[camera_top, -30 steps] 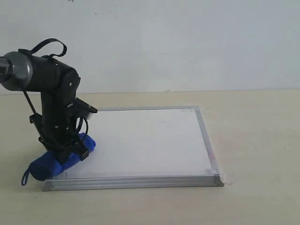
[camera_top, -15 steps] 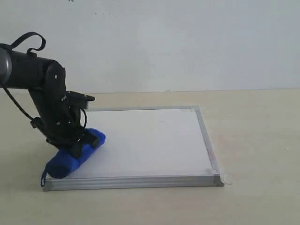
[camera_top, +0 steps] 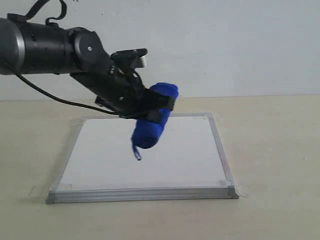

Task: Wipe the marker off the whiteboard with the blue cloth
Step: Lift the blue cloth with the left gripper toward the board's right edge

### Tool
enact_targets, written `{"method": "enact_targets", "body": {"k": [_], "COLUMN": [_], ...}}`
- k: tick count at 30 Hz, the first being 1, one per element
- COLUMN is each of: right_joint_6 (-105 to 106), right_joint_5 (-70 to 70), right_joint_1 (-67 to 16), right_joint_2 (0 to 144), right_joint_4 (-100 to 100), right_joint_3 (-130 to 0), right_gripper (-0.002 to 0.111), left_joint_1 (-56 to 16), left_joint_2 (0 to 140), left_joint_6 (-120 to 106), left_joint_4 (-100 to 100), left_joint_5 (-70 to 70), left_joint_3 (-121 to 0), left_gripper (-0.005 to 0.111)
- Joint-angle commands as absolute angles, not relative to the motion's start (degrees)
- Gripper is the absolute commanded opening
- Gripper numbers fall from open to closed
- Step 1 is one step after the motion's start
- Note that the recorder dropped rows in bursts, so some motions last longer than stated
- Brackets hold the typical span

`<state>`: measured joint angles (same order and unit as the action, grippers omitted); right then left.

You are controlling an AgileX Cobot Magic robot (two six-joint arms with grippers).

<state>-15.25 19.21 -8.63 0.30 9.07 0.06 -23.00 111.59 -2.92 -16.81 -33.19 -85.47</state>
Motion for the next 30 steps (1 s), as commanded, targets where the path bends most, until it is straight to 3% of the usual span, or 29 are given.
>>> {"method": "enact_targets", "body": {"k": [1, 8, 17, 30], "right_joint_6": [-15.06, -15.06, -15.06, -15.06], "right_joint_5": [19.07, 19.07, 19.07, 19.07], "right_joint_1": [-8.53, -8.53, -8.53, -8.53], "right_joint_2": [0.0, 0.0, 0.0, 0.0], "right_joint_4": [9.29, 9.29, 9.29, 9.29], "right_joint_3": [0.0, 0.0, 0.0, 0.0], "right_gripper": [0.001, 0.001, 0.001, 0.001], "left_joint_1": [-29.35, -33.82, -33.95, -36.56], "left_joint_2": [111.4, 112.48, 114.68, 127.38], "left_joint_6": [-2.09, -2.09, -2.2, -1.57], "left_joint_4": [-23.46, -35.41, -45.29, -51.32], "left_joint_5": [-22.03, -15.99, -21.94, -25.12], "left_joint_3": [-85.81, -85.81, -87.28, -103.48], "left_gripper": [0.004, 0.004, 0.004, 0.004]}}
